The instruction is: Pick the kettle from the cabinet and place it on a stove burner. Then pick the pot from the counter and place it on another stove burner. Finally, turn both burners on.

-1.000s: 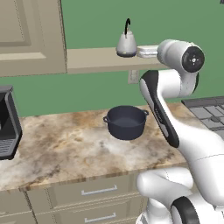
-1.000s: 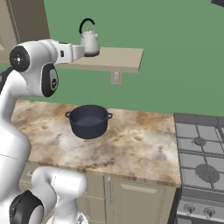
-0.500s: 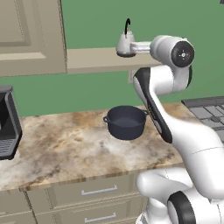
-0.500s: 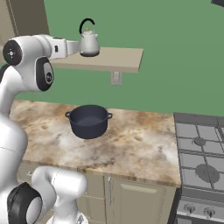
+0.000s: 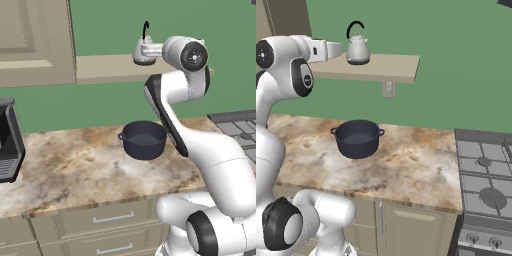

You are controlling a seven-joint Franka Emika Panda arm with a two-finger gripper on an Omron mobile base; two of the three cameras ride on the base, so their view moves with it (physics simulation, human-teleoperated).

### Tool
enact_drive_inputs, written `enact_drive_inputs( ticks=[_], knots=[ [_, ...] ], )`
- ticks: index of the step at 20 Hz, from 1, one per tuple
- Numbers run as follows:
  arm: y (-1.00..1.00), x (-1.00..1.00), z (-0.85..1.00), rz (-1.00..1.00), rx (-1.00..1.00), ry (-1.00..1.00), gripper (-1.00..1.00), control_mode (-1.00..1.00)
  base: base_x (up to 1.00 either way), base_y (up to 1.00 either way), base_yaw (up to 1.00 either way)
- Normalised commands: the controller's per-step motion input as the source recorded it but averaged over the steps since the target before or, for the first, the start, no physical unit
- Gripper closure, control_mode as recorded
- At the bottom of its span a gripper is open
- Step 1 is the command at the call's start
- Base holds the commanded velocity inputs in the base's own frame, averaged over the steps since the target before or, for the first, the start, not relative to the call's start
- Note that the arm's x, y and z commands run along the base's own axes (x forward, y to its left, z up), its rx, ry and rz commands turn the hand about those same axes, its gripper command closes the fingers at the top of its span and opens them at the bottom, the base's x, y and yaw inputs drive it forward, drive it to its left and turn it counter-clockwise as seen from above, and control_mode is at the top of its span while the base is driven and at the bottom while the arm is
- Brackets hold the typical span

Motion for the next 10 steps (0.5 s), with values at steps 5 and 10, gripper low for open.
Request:
enact_drive_inputs(
  ticks=[5, 10],
  knots=[
    [0.05, 0.16, 0.05, -0.02, 0.0, 0.0, -1.0, -1.0, 0.0, 0.0, 0.0],
    [0.16, 0.27, 0.02, -0.04, 0.0, 0.0, -1.0, -1.0, 0.0, 0.0, 0.0]
  ],
)
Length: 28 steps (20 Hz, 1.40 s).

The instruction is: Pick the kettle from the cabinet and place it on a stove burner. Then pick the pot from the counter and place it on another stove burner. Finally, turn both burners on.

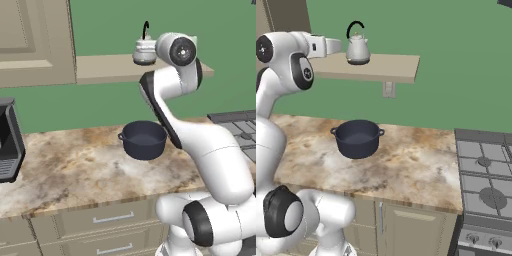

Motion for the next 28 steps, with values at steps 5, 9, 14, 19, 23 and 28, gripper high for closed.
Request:
enact_drive_inputs(
  ticks=[5, 9, 14, 19, 23, 28],
  knots=[
    [0.18, 0.29, 0.0, -0.03, 0.0, 0.01, -1.0, -1.0, 0.0, 0.0, 0.0],
    [0.14, 0.35, 0.01, -0.02, 0.0, 0.02, -1.0, -1.0, 0.0, 0.0, 0.0],
    [0.02, 0.37, 0.09, 0.0, 0.0, 0.06, -1.0, -1.0, 0.0, 0.0, 0.0],
    [0.0, 0.35, 0.17, 0.0, 0.0, 0.08, -1.0, -1.0, 0.0, 0.0, 0.0],
    [0.0, 0.31, 0.25, 0.0, 0.0, 0.08, -1.0, -1.0, 0.0, 0.0, 0.0],
    [0.0, 0.3, 0.26, 0.0, 0.0, 0.07, -1.0, -1.0, 0.0, 0.0, 0.0]
  ],
)
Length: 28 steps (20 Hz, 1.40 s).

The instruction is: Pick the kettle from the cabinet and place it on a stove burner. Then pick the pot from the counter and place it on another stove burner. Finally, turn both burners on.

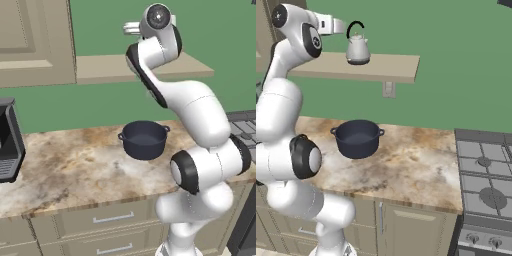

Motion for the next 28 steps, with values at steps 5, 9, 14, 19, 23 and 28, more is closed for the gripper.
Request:
enact_drive_inputs(
  ticks=[5, 9, 14, 19, 23, 28],
  knots=[
    [0.0, 0.27, 0.21, 0.0, 0.0, 0.06, -1.0, -1.0, 0.0, 0.0, 0.0],
    [0.0, 0.26, 0.18, 0.0, 0.0, 0.06, -1.0, -1.0, 0.0, 0.0, 0.0],
    [0.0, 0.23, 0.11, 0.0, 0.0, 0.07, -1.0, -1.0, 0.0, 0.0, 0.0],
    [0.0, 0.21, 0.0, -0.02, 0.0, 0.06, -1.0, -1.0, 0.0, 0.0, 0.0],
    [-0.01, 0.22, 0.0, -0.05, 0.0, 0.08, -1.0, -1.0, 0.0, 0.0, 0.0],
    [0.0, 0.2, 0.0, -0.05, 0.0, 0.09, -1.0, -1.0, 0.0, 0.0, 0.0]
  ],
)
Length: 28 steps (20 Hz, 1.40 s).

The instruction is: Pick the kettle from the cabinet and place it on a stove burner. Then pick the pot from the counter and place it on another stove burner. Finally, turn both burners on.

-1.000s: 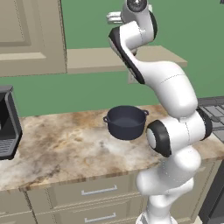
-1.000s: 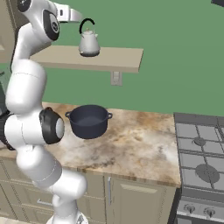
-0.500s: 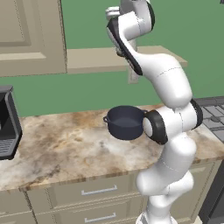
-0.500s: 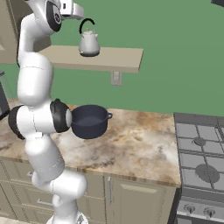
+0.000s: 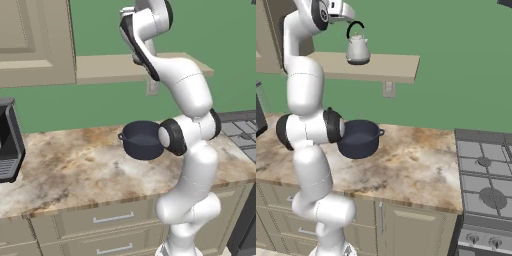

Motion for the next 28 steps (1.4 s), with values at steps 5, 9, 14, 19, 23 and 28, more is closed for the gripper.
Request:
enact_drive_inputs(
  ticks=[5, 9, 14, 19, 23, 28],
  knots=[
    [0.0, 0.15, 0.0, -0.06, 0.0, 0.09, -1.0, -1.0, 0.0, 0.0, 0.0],
    [-0.04, 0.17, 0.0, -0.03, 0.0, 0.1, -1.0, -1.0, 0.0, 0.0, 0.0],
    [0.0, 0.19, 0.0, -0.03, 0.0, 0.1, -1.0, -1.0, 0.0, 0.0, 0.0],
    [0.0, 0.16, 0.0, -0.03, 0.0, 0.07, -1.0, -1.0, 0.0, 0.0, 0.0],
    [-0.01, 0.2, 0.0, -0.01, 0.0, 0.07, -1.0, -1.0, 0.0, 0.0, 0.0],
    [0.0, 0.13, 0.0, 0.0, 0.0, 0.05, 1.0, -1.0, 0.0, 0.0, 0.0]
  ],
)
